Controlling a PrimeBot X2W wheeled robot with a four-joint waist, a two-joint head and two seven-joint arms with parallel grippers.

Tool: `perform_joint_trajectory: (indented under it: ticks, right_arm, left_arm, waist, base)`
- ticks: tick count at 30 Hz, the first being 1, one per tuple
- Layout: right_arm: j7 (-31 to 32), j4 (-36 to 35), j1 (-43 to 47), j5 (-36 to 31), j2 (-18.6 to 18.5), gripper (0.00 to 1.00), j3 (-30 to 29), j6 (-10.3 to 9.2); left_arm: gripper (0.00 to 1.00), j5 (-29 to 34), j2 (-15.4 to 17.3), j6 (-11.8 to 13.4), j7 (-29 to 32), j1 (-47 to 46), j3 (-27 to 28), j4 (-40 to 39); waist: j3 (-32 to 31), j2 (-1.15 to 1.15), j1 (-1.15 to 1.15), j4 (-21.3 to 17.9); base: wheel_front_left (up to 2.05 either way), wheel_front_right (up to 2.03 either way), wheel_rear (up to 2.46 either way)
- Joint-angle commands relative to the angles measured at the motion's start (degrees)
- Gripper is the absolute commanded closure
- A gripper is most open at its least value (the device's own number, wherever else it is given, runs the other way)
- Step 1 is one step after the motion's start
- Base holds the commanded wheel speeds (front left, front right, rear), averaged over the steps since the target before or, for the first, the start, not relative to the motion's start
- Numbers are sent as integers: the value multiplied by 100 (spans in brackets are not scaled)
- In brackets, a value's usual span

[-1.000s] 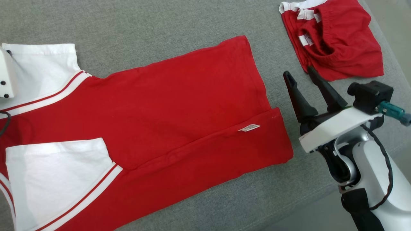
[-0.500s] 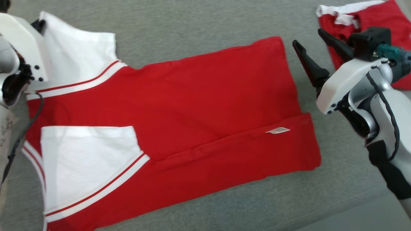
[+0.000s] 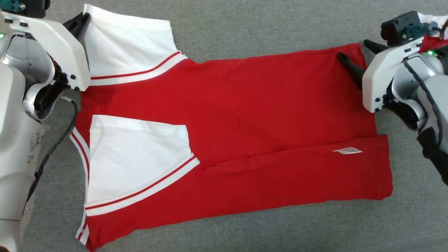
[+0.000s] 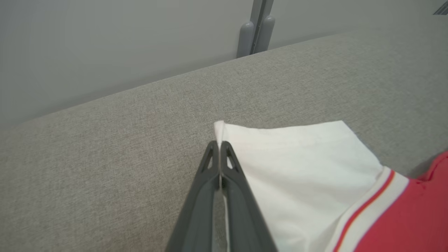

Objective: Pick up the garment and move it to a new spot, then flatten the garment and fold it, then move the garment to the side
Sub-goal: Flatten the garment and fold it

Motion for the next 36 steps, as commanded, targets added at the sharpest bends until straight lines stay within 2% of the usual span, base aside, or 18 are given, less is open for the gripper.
perform_joint_trajectory:
  ticks: [1, 3, 6, 7, 10, 11, 12, 13, 20, 25, 36]
  right_arm:
    - [132, 76, -95, 119, -81, 0, 132, 1]
    - [325, 145, -167, 260, -130, 1, 349, 1]
    - [579, 180, -257, 490, -227, 34, 611, 0]
    - [635, 176, -287, 567, -263, 50, 691, 0]
    - [738, 161, -341, 803, -343, 65, 874, -1]
    - [714, 161, -372, 858, -365, 76, 908, -1]
    - [650, 171, -404, 902, -383, 96, 921, -1]
    - [595, 181, -431, 938, -391, 100, 947, -1]
    - [-121, 194, -348, 1120, -444, 100, 1064, -1]
    - [-813, -48, 62, 1197, -682, 100, 1200, 0]
    - [-1845, -840, 1188, 1280, -1241, 100, 890, 0]
  left_arm:
    - [100, -43, 3, -17, -51, -10, -20, -5]
    - [100, -53, -7, -20, -92, -22, -44, 14]
    - [100, -80, -15, -28, -143, -41, -81, 51]
    - [100, -87, -18, -29, -151, -49, -93, 63]
    - [100, -117, -23, -35, -210, -73, -124, 90]
    - [100, -124, -18, -37, -235, -81, -135, 94]
    - [100, -120, -14, -40, -271, -86, -145, 97]
    - [100, -117, -7, -41, -305, -88, -156, 100]
    - [100, -273, 50, -43, -790, 245, -113, -113]
    - [100, -459, 202, -30, -1260, 1080, -41, -846]
    - [100, -615, 360, 641, -1734, 3257, 139, -2931]
  waist:
    - [16, 0, 0, 42]
    - [15, 0, 0, 63]
    - [6, 0, 0, 80]
    - [3, 0, 0, 83]
    - [-4, 0, 0, 88]
    - [-5, 0, 0, 86]
    - [-8, 0, 0, 83]
    - [-14, 0, 0, 80]
    - [-227, 0, 0, 52]
    - [-527, 0, 0, 66]
    - [-1106, 0, 0, 252]
  base:
    - [0, 0, 0]
    - [0, 0, 0]
    - [0, 0, 0]
    - [0, 0, 0]
    - [0, 0, 0]
    - [0, 0, 0]
    - [0, 0, 0]
    - [0, 0, 0]
    - [0, 0, 0]
    - [0, 0, 0]
    - [0, 0, 0]
